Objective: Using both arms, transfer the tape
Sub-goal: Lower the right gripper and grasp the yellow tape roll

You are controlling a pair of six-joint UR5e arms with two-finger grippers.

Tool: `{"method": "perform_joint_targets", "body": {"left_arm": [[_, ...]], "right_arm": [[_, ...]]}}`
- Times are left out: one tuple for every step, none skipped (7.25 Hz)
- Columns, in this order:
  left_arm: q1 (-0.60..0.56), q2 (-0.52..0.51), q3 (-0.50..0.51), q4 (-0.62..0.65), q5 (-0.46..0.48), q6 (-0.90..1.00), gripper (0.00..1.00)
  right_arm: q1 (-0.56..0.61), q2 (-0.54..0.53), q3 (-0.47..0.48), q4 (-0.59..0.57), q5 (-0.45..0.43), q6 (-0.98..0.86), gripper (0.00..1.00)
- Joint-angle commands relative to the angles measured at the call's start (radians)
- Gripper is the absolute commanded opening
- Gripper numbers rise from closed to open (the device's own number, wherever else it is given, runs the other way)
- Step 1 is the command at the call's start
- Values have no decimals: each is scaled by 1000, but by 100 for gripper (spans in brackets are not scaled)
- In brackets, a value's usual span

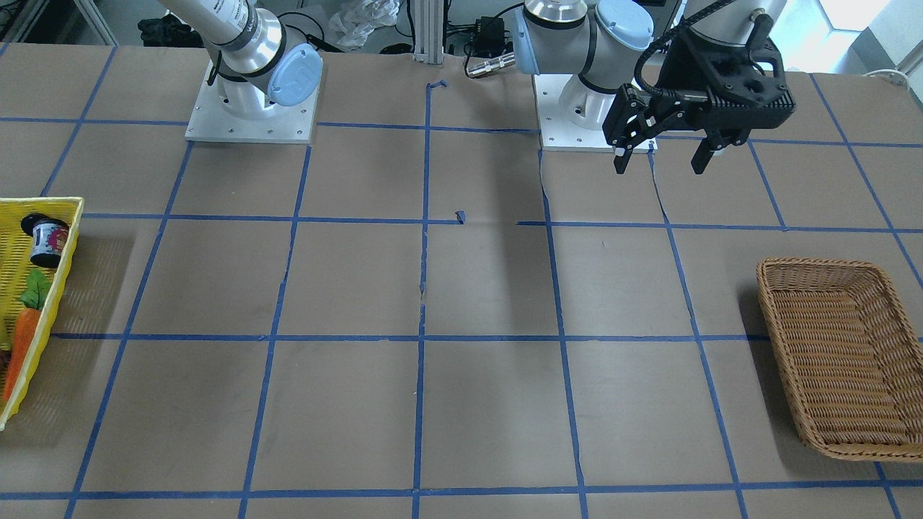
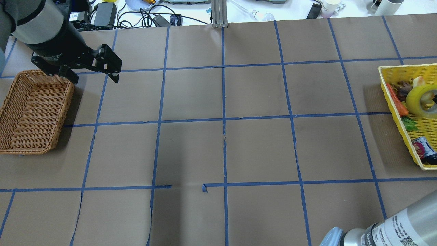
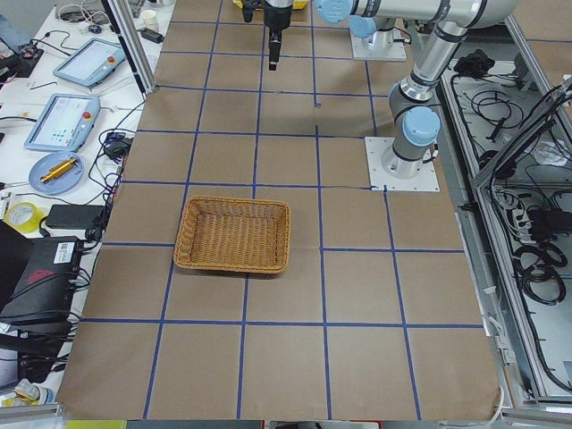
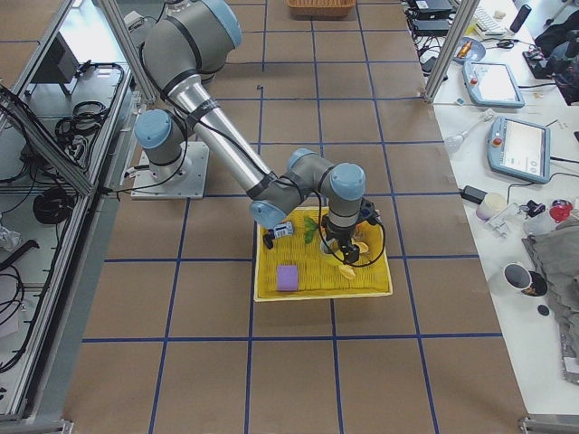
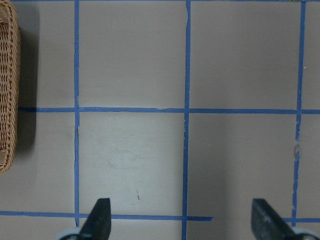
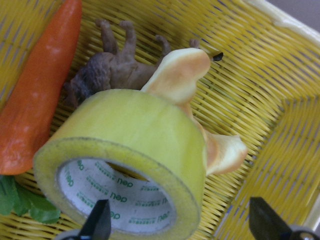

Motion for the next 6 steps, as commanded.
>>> {"method": "perform_joint_targets", "body": {"left_arm": [[0,0,0,0,0,0,100],[0,0,0,0,0,0,100],[0,0,0,-1,0,0,100],[0,2,0,-2,0,0,100],[0,0,0,-2,0,0,100],[0,2,0,-2,0,0,100]], "right_arm": [[0,30,2,-29,4,21,39],[0,30,4,-27,-1,104,11],[0,29,4,-26,-3,117,0],[0,21,2,-27,-3,110,0],[0,17,1,-18,-3,113,0],[3,-9,1,-3,-12,113,0]]}}
